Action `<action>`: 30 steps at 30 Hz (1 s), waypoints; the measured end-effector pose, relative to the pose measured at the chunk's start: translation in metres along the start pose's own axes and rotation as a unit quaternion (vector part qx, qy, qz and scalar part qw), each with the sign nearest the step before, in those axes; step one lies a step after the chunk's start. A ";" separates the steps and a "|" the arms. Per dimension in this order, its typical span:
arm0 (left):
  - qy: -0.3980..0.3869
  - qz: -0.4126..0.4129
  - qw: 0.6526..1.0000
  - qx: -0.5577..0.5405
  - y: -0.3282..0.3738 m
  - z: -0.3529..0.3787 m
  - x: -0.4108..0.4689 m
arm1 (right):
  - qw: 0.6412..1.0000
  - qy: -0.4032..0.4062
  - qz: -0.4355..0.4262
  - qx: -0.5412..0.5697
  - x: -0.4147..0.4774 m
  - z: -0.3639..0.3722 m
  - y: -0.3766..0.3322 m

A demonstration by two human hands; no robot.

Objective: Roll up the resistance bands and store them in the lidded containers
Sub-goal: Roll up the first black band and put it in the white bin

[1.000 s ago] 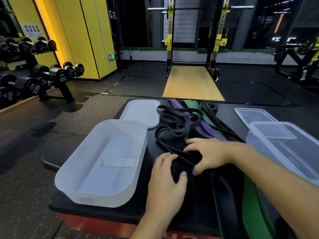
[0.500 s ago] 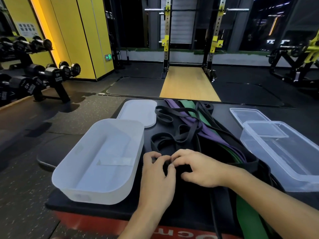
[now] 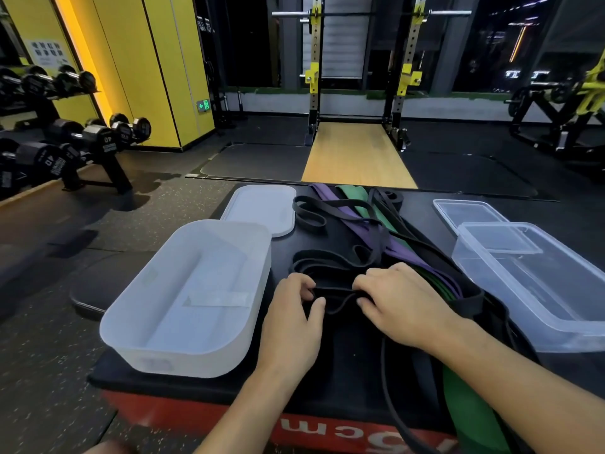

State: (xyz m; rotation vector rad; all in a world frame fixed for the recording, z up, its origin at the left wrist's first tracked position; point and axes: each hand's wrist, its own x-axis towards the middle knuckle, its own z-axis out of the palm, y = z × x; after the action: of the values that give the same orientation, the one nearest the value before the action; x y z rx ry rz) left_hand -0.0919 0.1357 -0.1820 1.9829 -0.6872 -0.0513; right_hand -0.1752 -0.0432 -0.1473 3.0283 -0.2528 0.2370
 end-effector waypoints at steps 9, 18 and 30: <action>-0.019 0.006 1.000 0.016 0.004 0.001 -0.007 | 0.980 0.068 0.145 0.118 0.016 -0.013 -0.008; -0.022 -0.024 0.989 -0.145 0.013 -0.004 -0.006 | 0.847 -0.096 0.110 0.512 0.041 -0.053 -0.039; 0.006 -0.080 0.990 -0.115 0.013 0.001 0.000 | 0.789 -0.207 0.095 0.570 0.011 -0.036 -0.007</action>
State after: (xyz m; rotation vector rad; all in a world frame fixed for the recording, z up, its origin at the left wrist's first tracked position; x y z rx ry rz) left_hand -0.0980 0.1300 -0.1716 1.8101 -0.4895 -0.2071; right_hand -0.1683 -0.0345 -0.1104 4.2395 -0.6464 -0.4788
